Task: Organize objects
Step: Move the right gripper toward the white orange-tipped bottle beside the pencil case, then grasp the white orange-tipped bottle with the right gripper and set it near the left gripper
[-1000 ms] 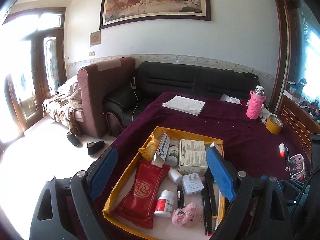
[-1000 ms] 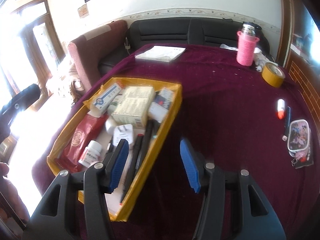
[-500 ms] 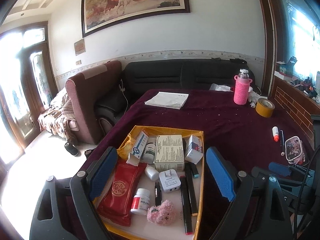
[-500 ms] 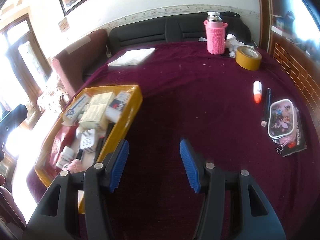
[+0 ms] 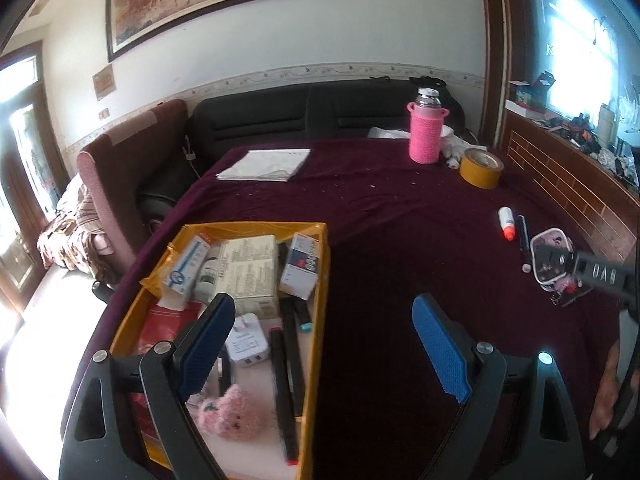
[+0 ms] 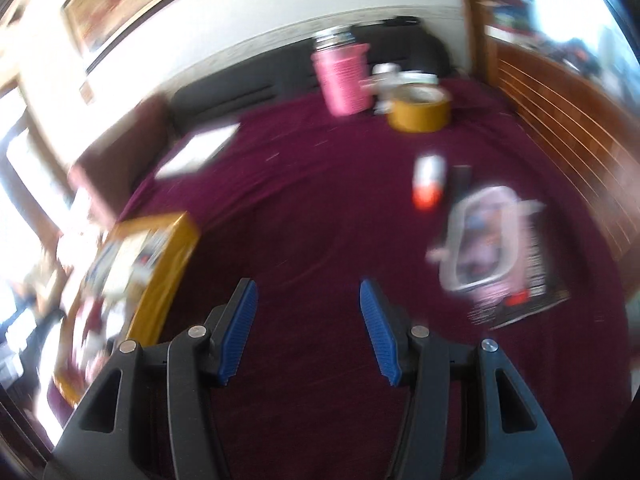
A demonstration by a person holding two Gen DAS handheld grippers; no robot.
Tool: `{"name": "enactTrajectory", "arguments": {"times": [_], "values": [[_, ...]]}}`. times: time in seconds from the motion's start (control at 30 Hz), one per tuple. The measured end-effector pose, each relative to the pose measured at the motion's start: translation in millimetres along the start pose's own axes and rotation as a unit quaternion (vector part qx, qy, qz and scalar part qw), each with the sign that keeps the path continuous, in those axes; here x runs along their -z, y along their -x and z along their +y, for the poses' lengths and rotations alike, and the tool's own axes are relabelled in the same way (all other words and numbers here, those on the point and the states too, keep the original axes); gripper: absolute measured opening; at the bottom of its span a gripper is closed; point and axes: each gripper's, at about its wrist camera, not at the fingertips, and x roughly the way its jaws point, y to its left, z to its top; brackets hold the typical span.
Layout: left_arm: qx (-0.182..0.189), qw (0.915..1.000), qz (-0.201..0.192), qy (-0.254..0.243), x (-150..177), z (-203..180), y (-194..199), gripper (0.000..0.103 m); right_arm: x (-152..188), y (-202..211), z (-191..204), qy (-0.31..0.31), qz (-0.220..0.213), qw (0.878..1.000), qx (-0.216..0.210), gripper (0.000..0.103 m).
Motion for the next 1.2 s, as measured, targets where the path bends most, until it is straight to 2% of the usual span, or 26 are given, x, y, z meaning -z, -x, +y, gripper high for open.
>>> {"name": "enactTrajectory", "arguments": {"times": [0.07, 0.17, 0.27, 0.37, 0.47, 0.6, 0.7, 0.77, 0.8, 0.83, 0.93, 1.0, 1.07, 1.13, 1.17, 1.2], "values": [[0.024, 0.9996, 0.01, -0.012, 5.6, -16.0, -6.0, 0.087, -16.6, 6.8, -42.1, -0.051, -0.015, 0.998, 0.019, 0.052], [0.055, 0.9975, 0.03, -0.033, 14.2, -37.3, -16.1, 0.087, -37.6, 8.9, -87.8, -0.085, -0.026, 0.995, 0.055, 0.054], [0.076, 0.9947, 0.048, -0.05, 20.3, -52.6, -27.7, 0.087, -58.4, -3.8, -110.7, -0.098, -0.01, 0.994, 0.052, 0.054], [0.088, 0.9931, 0.056, -0.055, 22.7, -59.2, -34.3, 0.087, -80.5, -26.6, -110.8, -0.089, 0.013, 0.995, 0.046, 0.054], [0.099, 0.992, 0.059, -0.051, 19.5, -57.7, -40.7, 0.087, -104.0, -68.9, -97.6, -0.062, 0.061, 0.996, 0.037, 0.054], [0.107, 0.9915, 0.065, -0.035, 15.4, -49.6, -50.5, 0.087, -117.3, -122.7, -92.3, -0.042, 0.111, 0.991, 0.066, 0.054], [0.118, 0.9899, 0.076, -0.019, 12.6, -42.4, -61.5, 0.087, -123.5, -156.3, -91.0, -0.021, 0.141, 0.983, 0.116, 0.054], [0.123, 0.989, 0.081, -0.012, 11.7, -38.2, -67.9, 0.087, -127.4, -173.0, -95.0, -0.021, 0.153, 0.979, 0.134, 0.049], [0.125, 0.9887, 0.082, -0.01, 11.5, -36.5, -71.0, 0.087, -127.5, -178.6, -96.1, -0.023, 0.158, 0.978, 0.132, 0.033], [0.125, 0.9886, 0.083, -0.007, 11.9, -34.6, -73.2, 0.087, -127.2, -181.0, -95.0, -0.024, 0.165, 0.978, 0.127, 0.024], [0.13, 0.9871, 0.093, 0.008, 13.8, -29.4, -82.0, 0.087, -118.3, -179.9, -87.5, -0.023, 0.181, 0.979, 0.088, 0.024], [0.139, 0.9847, 0.103, 0.018, 15.9, -27.8, -87.1, 0.087, -106.1, -176.7, -72.9, -0.018, 0.211, 0.976, 0.042, 0.024], [0.146, 0.9832, 0.108, 0.023, 18.6, -27.3, -88.6, 0.087, -90.2, -170.0, -54.2, -0.009, 0.246, 0.969, -0.008, 0.024], [0.149, 0.9828, 0.107, 0.023, 19.4, -26.4, -87.5, 0.087, -72.0, -159.3, -33.0, 0.0, 0.289, 0.954, -0.077, 0.025], [0.15, 0.9827, 0.105, 0.023, 19.2, -26.7, -86.3, 0.087, -67.6, -152.7, -26.8, 0.002, 0.303, 0.948, -0.101, 0.025], [0.151, 0.9828, 0.103, 0.024, 19.2, -25.7, -84.6, 0.087, -68.1, -141.8, -23.4, 0.012, 0.299, 0.949, -0.102, 0.025]]}}
